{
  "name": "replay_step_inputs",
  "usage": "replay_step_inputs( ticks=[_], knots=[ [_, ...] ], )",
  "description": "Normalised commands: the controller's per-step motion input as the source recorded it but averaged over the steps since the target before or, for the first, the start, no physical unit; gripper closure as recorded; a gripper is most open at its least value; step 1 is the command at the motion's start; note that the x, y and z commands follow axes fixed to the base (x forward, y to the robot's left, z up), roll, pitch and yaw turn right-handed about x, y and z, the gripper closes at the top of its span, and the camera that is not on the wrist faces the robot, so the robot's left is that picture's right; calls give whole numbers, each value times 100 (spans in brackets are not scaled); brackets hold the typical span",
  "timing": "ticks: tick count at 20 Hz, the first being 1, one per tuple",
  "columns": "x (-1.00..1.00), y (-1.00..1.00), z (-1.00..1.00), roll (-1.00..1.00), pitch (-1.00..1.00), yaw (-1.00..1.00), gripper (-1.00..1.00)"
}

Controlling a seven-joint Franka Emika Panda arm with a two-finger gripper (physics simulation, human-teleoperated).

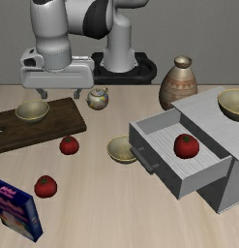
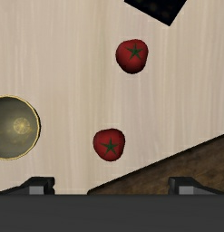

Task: Pick the tomato next to the cutting board and place it on the porcelain bowl on the cutting board

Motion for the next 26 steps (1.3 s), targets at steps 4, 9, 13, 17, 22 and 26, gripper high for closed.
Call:
replay_step_inputs(
  ticks=[4, 9, 13, 17, 22, 26],
  knots=[
    [0, 0, -100, 0, 0, 0, -100],
    [0, 0, -100, 0, 0, 0, -100],
    [0, 25, -75, 0, 0, 0, -100],
    [-25, 0, -75, 0, 0, 0, -100],
    [0, 0, -20, 0, 0, 0, 100],
    [0, 0, 0, 0, 0, 0, 100]
  ],
)
